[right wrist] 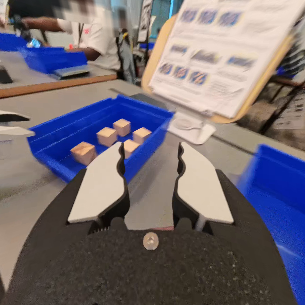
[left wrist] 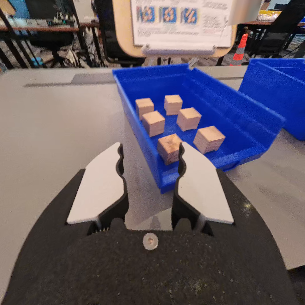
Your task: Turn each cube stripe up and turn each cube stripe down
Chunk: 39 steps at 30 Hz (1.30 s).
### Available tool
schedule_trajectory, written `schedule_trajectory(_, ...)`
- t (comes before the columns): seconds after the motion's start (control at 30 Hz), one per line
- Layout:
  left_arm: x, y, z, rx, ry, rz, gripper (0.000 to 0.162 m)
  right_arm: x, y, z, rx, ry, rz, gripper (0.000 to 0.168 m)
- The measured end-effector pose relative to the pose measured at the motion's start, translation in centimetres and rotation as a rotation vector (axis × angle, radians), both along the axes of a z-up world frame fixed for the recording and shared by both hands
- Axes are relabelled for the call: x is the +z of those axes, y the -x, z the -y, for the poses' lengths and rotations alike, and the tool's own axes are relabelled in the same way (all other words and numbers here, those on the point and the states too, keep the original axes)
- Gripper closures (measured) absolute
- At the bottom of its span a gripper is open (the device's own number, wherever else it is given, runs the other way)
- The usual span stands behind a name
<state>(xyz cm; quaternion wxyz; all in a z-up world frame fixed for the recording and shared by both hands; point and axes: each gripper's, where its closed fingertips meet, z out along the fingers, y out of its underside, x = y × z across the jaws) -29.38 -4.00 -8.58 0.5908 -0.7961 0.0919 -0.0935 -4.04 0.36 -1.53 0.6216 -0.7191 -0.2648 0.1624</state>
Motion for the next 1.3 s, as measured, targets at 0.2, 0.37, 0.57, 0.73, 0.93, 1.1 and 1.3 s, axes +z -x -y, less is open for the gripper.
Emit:
schedule_trajectory(0.2,-2.7,-0.9,-3.1,-0.065,0.127,0.072,0.097,-6.3,6.8,0.4,-0.058,0.102,-0.103,0.106)
schedule_trajectory(0.37,-3.6,-1.7,-4.4,-0.015,0.176,0.127,0.130,-9.4,7.4,0.1,-0.087,0.145,-0.048,0.120)
schedule_trajectory(0.57,-3.2,0.4,-4.3,0.088,0.159,0.058,0.152,-9.1,7.3,0.2,-0.223,0.111,-0.089,0.153)
schedule_trajectory(0.73,-1.9,4.2,-4.8,0.130,0.132,0.033,0.159,-8.4,10.7,1.1,-0.332,0.098,-0.140,0.157)
schedule_trajectory(0.93,-0.4,13.1,-6.2,0.172,0.091,0.012,0.161,-7.1,19.6,0.3,-0.328,0.072,-0.145,0.155)
schedule_trajectory(1.1,0.5,21.4,-7.6,0.252,0.060,-0.011,0.161,-6.3,27.7,-2.1,-0.331,0.066,-0.120,0.158)
schedule_trajectory(1.3,-2.0,28.1,-9.3,0.249,0.119,0.011,0.161,-8.0,34.6,-3.7,-0.292,0.101,-0.059,0.156)
